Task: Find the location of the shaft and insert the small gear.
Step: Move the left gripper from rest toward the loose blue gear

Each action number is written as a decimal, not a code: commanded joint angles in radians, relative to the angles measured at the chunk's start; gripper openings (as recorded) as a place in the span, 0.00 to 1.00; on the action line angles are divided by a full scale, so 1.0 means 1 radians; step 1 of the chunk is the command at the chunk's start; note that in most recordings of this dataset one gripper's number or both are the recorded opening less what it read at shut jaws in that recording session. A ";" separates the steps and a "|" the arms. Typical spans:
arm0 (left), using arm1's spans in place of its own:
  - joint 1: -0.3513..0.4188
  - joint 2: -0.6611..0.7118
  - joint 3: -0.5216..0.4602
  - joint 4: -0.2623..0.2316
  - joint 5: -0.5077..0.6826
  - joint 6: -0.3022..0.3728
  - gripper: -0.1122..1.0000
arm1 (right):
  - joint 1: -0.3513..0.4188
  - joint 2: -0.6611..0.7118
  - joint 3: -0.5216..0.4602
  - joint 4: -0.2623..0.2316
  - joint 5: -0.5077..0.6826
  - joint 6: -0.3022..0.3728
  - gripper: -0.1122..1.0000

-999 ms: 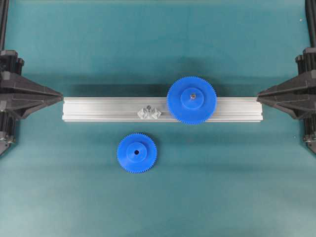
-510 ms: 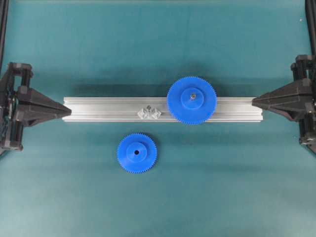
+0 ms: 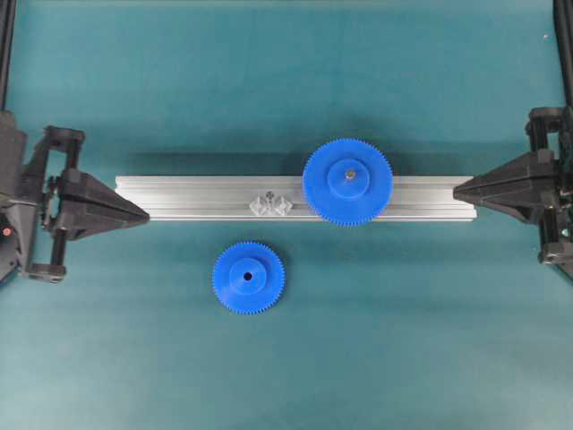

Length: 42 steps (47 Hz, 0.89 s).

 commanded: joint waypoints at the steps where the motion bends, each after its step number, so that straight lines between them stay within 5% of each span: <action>1: -0.006 0.029 -0.051 0.002 0.035 -0.002 0.09 | -0.003 0.009 -0.031 0.003 0.023 0.009 0.08; 42: -0.040 0.301 -0.255 0.003 0.242 -0.011 0.09 | -0.049 0.058 -0.067 0.003 0.204 0.067 0.08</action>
